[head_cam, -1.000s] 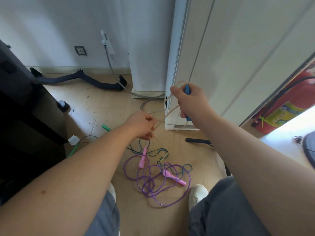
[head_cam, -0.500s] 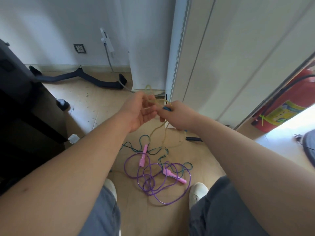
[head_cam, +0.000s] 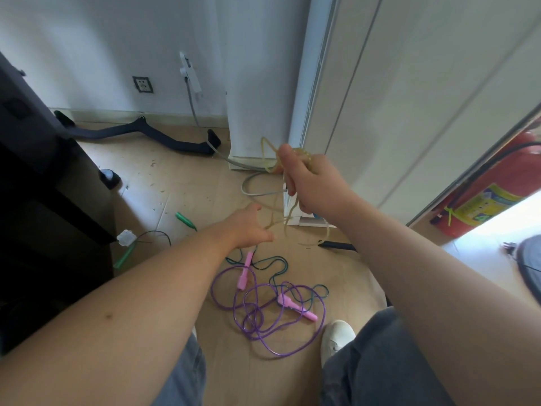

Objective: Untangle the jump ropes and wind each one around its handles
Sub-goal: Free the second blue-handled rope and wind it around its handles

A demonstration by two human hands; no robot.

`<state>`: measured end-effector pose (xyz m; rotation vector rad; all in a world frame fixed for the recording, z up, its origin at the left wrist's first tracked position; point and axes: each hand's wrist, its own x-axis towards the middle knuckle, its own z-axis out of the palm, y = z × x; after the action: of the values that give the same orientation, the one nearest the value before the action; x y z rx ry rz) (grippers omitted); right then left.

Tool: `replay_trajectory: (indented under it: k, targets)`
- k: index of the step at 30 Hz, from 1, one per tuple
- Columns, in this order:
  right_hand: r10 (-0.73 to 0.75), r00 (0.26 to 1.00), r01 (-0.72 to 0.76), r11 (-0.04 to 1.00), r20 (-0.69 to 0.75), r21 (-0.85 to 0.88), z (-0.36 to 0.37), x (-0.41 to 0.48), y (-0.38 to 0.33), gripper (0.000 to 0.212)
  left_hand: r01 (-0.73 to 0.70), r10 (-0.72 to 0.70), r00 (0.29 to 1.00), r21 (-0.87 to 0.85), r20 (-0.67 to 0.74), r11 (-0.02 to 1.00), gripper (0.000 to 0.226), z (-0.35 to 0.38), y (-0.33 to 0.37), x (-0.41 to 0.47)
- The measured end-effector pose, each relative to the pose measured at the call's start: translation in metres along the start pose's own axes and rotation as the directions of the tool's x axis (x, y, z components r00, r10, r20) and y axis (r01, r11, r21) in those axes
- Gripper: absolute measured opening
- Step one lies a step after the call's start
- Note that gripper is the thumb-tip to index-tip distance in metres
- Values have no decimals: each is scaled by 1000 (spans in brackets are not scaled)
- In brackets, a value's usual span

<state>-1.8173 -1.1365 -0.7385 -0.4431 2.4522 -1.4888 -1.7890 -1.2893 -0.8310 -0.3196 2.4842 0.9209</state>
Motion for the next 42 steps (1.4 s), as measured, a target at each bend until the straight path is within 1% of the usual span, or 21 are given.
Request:
replay_trajectory:
  k: [3,4,6,7,9,11,12,15,16,18,21,25,27,29,32,34,36,38,39,40,42]
  targets:
    - [-71,997,72,996,-22,62,2,-8,-8,68,88,-87,996,24,-33,996,97,4,-2,1]
    - [-76,996,79,993,-35,89,2,-9,-8,65,126,-125,992,17,-8,992,91,7,-3,1]
    - [-55,998,61,983,-36,172,1,-9,-8,53,143,-143,987,-4,68,990,66,11,-3,0]
    - [-55,998,59,975,-24,212,0,-9,-7,52,113,-113,990,5,85,994,51,12,-2,0]
    - [-61,998,59,962,-4,267,-2,-6,-4,64,25,-26,997,9,71,1000,32,14,0,0]
    - [-49,999,49,953,-8,300,-7,-6,-2,64,-64,69,993,-61,94,996,27,14,4,-2]
    - [-41,999,44,940,-16,338,-9,-6,-2,60,-93,106,985,-96,140,991,28,15,6,-4]
    - [-4,999,19,881,-32,472,-14,-5,-4,48,-67,98,953,-117,285,991,32,21,8,-5]
    - [2,999,16,865,-35,502,-14,-5,-4,42,-63,91,954,-104,285,993,28,23,7,-4]
    - [14,1000,2,847,-26,531,-17,-3,-5,40,-71,95,971,-116,219,991,13,24,8,-2]
    - [64,997,-29,843,-46,538,-23,1,-1,44,-78,95,990,-161,101,984,21,17,6,2]
    - [154,985,-115,928,-82,355,-28,7,10,40,-154,152,988,-219,-23,964,19,3,3,2]
    - [160,983,-135,960,-89,244,-31,8,15,33,-196,181,980,-277,-79,941,14,-1,5,-1]
    - [144,987,-138,987,-76,81,-33,8,20,30,-229,203,973,-361,-109,904,11,-5,6,-2]
    - [152,987,-137,965,52,-225,-31,6,27,27,-188,186,981,-559,-62,808,38,-7,8,-3]
    - [176,974,-108,913,142,-393,-26,5,32,30,-147,164,986,-667,-37,730,55,-8,9,-3]
    - [186,968,-74,853,169,-516,-22,5,34,29,-93,123,992,-772,-19,629,63,-9,10,-2]
    - [196,965,-70,832,172,-551,-19,6,37,27,-83,101,994,-819,-30,568,50,-10,9,-1]
    - [199,964,-75,839,176,-539,-17,6,37,27,-95,98,994,-812,-47,575,37,-11,9,-2]
    - [201,963,-84,854,177,-513,-16,6,37,28,-110,95,993,-782,-65,613,26,-11,8,-2]
    - [191,967,-108,908,169,-406,-16,6,34,28,-119,74,993,-668,-95,734,20,-9,8,-1]
